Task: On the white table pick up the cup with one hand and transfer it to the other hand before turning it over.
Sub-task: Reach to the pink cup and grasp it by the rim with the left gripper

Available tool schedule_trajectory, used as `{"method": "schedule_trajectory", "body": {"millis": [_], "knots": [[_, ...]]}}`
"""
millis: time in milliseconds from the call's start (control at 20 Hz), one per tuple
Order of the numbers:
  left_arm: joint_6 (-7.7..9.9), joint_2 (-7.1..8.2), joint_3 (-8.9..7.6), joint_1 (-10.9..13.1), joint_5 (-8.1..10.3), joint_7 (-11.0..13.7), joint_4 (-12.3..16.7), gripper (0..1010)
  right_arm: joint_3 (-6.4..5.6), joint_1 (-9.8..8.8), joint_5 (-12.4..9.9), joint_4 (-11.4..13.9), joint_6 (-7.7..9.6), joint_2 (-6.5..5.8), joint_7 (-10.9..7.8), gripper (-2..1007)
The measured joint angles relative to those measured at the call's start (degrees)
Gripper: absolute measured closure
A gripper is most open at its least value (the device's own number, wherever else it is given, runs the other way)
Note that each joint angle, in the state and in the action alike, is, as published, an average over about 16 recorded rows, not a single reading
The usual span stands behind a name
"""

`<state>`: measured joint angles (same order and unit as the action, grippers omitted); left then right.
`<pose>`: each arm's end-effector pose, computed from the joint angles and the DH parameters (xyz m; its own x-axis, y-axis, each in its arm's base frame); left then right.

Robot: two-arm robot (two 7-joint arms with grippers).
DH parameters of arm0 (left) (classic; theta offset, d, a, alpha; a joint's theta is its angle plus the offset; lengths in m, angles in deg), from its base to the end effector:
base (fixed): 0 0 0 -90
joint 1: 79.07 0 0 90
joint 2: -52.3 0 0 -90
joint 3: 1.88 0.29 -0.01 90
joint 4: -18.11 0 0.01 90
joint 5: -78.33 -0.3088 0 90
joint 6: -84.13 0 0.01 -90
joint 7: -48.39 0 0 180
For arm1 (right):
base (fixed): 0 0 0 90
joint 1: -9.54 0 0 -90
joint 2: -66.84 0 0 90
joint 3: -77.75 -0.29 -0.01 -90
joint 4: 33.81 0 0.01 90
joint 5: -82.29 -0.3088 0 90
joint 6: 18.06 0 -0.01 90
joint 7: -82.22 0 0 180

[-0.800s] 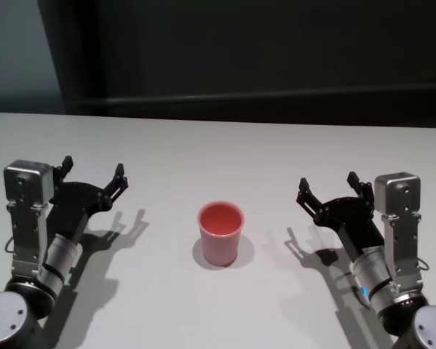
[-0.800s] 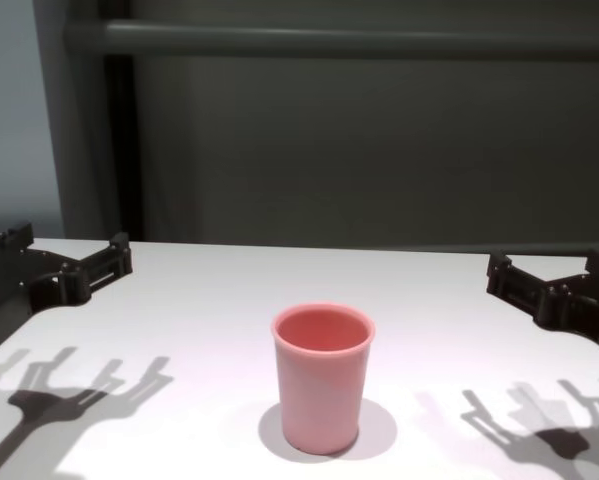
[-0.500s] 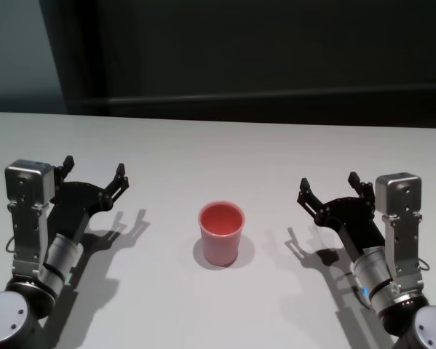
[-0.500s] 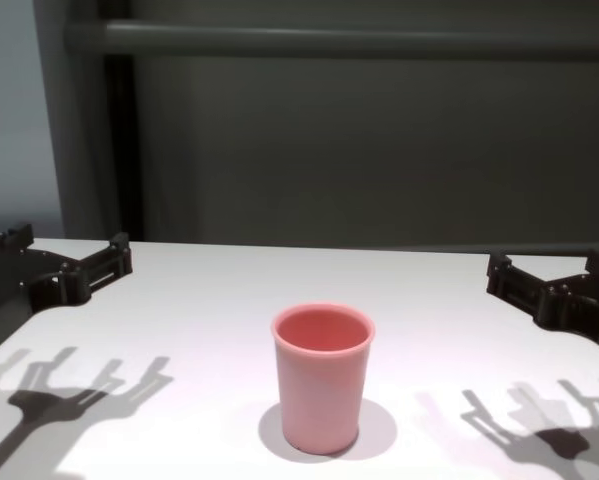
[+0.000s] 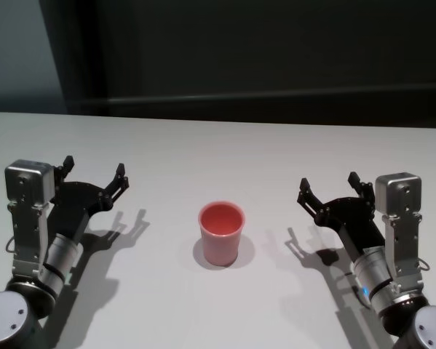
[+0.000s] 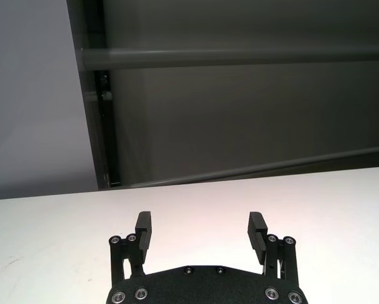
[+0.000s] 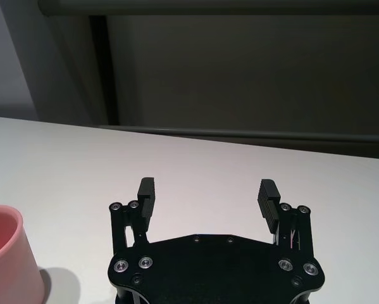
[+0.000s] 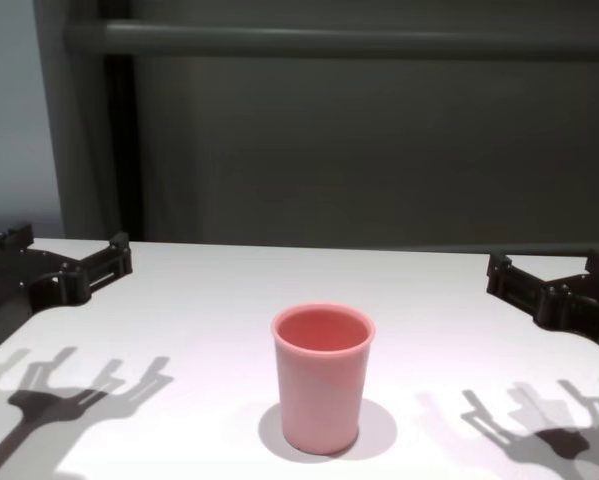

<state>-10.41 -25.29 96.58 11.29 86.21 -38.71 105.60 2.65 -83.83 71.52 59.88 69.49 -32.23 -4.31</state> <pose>0.3225 0.0203 -0.3182 0.1902 0.9788 0.0759 -0.9817 0.1903 0.0055 0.3002 0.0394 -0.3070 0.2028 -0.9779 -0.0509 0.9792 0.2028 0.0060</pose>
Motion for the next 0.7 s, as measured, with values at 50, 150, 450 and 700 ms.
{"method": "schedule_trajectory", "body": {"millis": [50, 150, 450, 700], "knots": [[0.0, 0.0, 0.0, 0.0, 0.0, 0.0, 0.0, 7, 0.0, 0.0, 0.0, 0.0, 0.0, 0.0, 0.0, 3], [0.0, 0.0, 0.0, 0.0, 0.0, 0.0, 0.0, 7, 0.0, 0.0, 0.0, 0.0, 0.0, 0.0, 0.0, 4], [0.0, 0.0, 0.0, 0.0, 0.0, 0.0, 0.0, 7, 0.0, 0.0, 0.0, 0.0, 0.0, 0.0, 0.0, 4], [0.0, 0.0, 0.0, 0.0, 0.0, 0.0, 0.0, 7, 0.0, 0.0, 0.0, 0.0, 0.0, 0.0, 0.0, 4]]}}
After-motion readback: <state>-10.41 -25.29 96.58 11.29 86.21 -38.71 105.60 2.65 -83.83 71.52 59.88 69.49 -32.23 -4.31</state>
